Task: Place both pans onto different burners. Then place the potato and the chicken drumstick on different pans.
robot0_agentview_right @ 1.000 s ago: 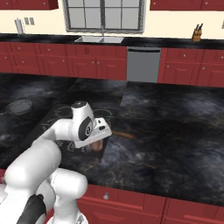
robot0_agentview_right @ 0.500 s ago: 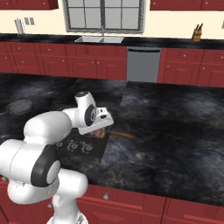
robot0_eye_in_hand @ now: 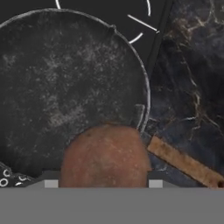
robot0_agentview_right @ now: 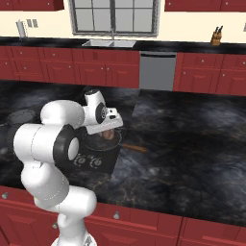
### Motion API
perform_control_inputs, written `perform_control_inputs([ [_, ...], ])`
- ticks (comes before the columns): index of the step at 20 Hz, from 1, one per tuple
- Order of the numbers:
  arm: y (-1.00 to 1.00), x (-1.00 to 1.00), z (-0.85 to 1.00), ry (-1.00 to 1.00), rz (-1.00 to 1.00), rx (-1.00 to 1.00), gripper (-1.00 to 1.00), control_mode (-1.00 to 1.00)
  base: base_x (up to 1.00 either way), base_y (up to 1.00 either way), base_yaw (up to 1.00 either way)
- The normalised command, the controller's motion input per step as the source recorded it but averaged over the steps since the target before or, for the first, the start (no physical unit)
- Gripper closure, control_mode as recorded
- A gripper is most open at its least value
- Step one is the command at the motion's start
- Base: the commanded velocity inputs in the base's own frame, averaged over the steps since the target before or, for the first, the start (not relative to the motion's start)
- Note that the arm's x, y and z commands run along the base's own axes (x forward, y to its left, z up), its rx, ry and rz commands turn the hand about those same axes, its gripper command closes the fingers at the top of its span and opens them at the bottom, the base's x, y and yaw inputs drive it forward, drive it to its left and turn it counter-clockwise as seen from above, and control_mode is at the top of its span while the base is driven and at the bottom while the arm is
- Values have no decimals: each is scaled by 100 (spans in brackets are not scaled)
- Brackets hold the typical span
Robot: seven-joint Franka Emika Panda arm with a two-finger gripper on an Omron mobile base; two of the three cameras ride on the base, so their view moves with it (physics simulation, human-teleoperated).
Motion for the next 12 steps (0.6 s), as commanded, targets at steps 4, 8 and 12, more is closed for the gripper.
perform_control_inputs([
  [4,23,59,-12,0,-1,6,100,-100,0,0,0],
  [8,22,29,-36,0,0,5,100,-100,0,0,0],
  [12,18,26,-49,0,0,2,100,-100,0,0,0],
])
